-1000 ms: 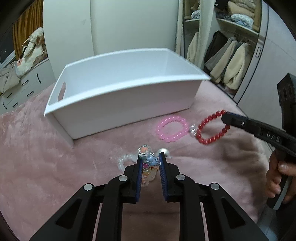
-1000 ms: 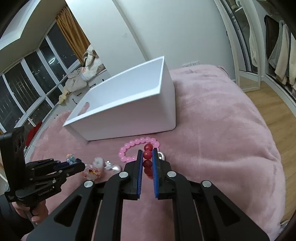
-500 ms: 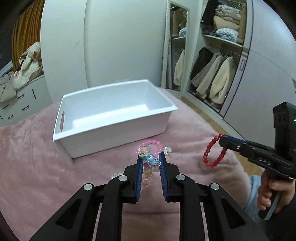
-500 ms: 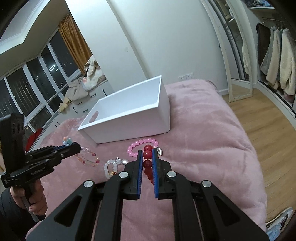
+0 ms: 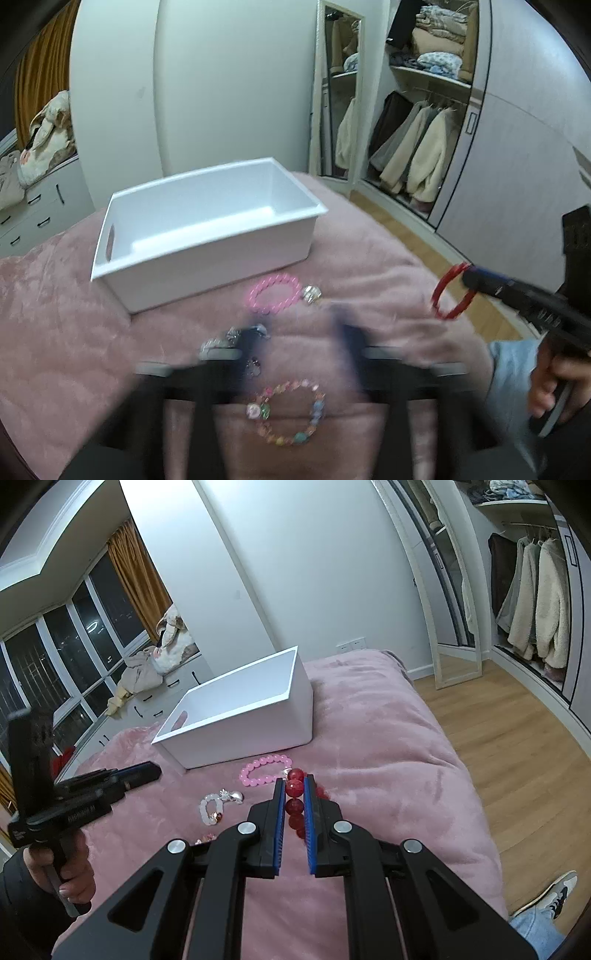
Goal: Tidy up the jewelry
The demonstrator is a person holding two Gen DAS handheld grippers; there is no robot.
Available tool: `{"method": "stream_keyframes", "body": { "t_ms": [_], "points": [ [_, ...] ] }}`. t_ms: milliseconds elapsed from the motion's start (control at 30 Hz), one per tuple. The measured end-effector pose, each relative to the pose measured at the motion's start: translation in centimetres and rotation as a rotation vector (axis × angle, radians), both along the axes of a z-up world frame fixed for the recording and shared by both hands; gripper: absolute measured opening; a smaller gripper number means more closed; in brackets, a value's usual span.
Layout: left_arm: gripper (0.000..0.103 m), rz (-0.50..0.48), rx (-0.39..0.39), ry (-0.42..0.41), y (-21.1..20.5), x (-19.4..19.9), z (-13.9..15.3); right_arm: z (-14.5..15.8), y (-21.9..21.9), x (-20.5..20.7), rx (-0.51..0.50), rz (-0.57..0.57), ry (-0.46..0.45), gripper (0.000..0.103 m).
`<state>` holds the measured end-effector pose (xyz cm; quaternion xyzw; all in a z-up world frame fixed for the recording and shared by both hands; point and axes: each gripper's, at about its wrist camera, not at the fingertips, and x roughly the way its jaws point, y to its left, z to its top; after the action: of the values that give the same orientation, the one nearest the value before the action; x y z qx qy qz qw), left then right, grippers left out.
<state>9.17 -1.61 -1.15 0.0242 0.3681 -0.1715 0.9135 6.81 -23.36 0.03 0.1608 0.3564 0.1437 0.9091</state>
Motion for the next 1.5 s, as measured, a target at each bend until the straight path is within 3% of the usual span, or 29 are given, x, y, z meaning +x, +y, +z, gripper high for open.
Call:
{"method": "stream_keyframes", "body": {
  "t_ms": [67, 167, 267, 400, 500, 633, 700, 767, 800, 833, 900, 967, 1033, 1067, 1367, 1500],
  "points": [
    [0.079, -0.013, 0.022, 0.024, 0.1, -0.5, -1.5, -0.5, -0.3, 0.0, 0.002, -0.010, 0.022, 0.010],
    [0.079, -0.022, 0.078, 0.134, 0.2, -0.7, -5.6, -0.9, -0.1, -0.1, 0.004, -0.002, 0.033, 0.010],
    [0.071, -0.020, 0.080, 0.218, 0.5, -0.7, -9.1, -1.3, 0.8, 0.1, -0.011, 0.020, 0.035, 0.010],
    [0.016, -0.015, 0.045, 0.280, 0.5, -0.3, -11.2, -1.9, 1.8, 0.4, -0.029, 0.031, 0.052, 0.010],
    [0.007, -0.003, 0.026, 0.247, 0.7, 0.1, -10.0, -1.6, 2.5, 1.0, -0.028, 0.041, 0.060, 0.010],
    [0.006, -0.012, -0.038, 0.187, 1.4, 0.2, -8.0, -0.3, 3.9, 1.8, -0.037, 0.066, 0.018, 0.010],
    [0.007, -0.024, -0.029, 0.189, 1.5, 0.5, -8.1, 0.1, 4.5, 2.2, -0.036, 0.068, 0.007, 0.010],
    [0.033, -0.049, -0.025, 0.242, 1.3, 0.7, -9.2, 0.2, 5.2, 2.5, -0.040, 0.080, 0.016, 0.010],
    [0.069, -0.059, -0.034, 0.252, 1.3, 0.5, -9.7, 0.3, 5.5, 2.6, -0.045, 0.082, 0.018, 0.010],
    [0.082, -0.061, -0.033, 0.240, 1.2, 0.2, -9.8, 0.3, 5.7, 2.8, -0.051, 0.084, 0.021, 0.010],
    [0.082, -0.059, -0.001, 0.220, 0.8, -0.2, -10.3, 0.1, 6.2, 3.2, -0.062, 0.088, 0.024, 0.010],
    [0.070, -0.040, 0.025, 0.219, 0.8, 0.0, -11.2, -0.5, 6.6, 3.7, -0.057, 0.090, 0.034, 0.010],
    [0.038, -0.056, 0.000, 0.266, 0.8, 0.7, -12.3, -1.1, 7.0, 4.1, -0.057, 0.093, 0.049, 0.010],
    [0.028, -0.052, 0.001, 0.266, 1.0, 0.9, -12.3, -1.4, 7.4, 4.5, -0.061, 0.098, 0.058, 0.010],
    [0.028, -0.038, -0.074, 0.198, 2.7, 2.2, -8.7, 0.3, 9.0, 6.6, -0.050, 0.119, 0.012, 0.010],
    [0.028, -0.050, -0.086, 0.134, 2.7, 2.3, -5.5, 1.6, 9.5, 7.5, -0.048, 0.130, -0.017, 0.010]
  ]
}}
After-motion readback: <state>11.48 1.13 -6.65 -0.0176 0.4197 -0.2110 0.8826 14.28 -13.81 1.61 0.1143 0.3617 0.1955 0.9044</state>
